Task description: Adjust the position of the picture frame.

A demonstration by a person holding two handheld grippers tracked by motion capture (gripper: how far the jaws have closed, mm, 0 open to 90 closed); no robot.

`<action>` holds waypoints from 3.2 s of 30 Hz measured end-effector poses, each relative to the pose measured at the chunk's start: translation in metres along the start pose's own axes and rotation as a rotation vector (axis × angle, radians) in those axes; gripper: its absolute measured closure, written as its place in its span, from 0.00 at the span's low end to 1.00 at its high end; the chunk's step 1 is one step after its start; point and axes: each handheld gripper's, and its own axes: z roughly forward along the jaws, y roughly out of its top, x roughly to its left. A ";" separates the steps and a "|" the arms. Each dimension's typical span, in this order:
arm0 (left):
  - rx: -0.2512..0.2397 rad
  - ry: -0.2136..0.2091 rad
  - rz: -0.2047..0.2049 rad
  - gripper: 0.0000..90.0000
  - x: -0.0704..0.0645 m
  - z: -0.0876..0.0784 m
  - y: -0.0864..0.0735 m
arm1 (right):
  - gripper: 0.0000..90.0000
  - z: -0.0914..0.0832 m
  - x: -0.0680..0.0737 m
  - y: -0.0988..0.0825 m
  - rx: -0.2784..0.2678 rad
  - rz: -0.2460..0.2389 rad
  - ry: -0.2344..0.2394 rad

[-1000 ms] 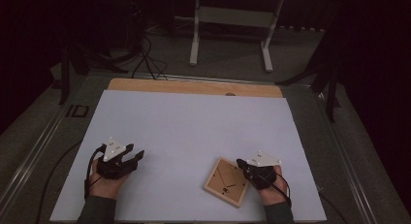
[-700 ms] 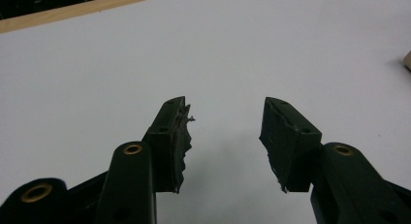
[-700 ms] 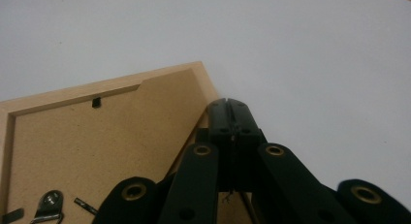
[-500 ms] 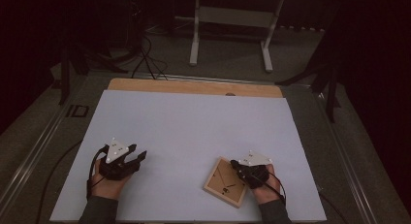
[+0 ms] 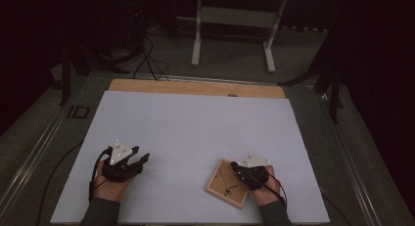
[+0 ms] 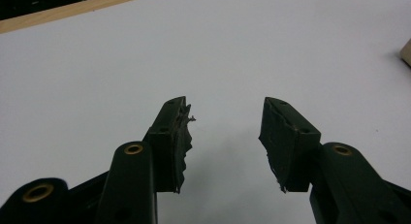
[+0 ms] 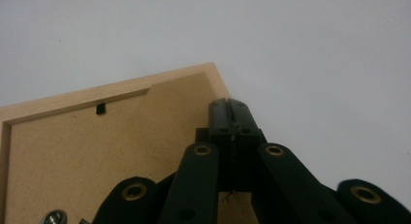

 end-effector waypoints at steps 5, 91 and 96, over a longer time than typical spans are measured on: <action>0.011 -0.005 0.016 0.58 -0.003 0.002 0.000 | 1.00 0.004 0.000 0.002 -0.006 0.025 -0.005; 0.035 -0.123 0.072 0.72 -0.022 0.011 0.002 | 1.00 0.036 0.020 0.055 0.026 0.003 0.047; 0.041 -0.144 0.080 0.73 -0.027 0.014 0.002 | 1.00 0.023 0.019 0.034 0.030 0.034 0.069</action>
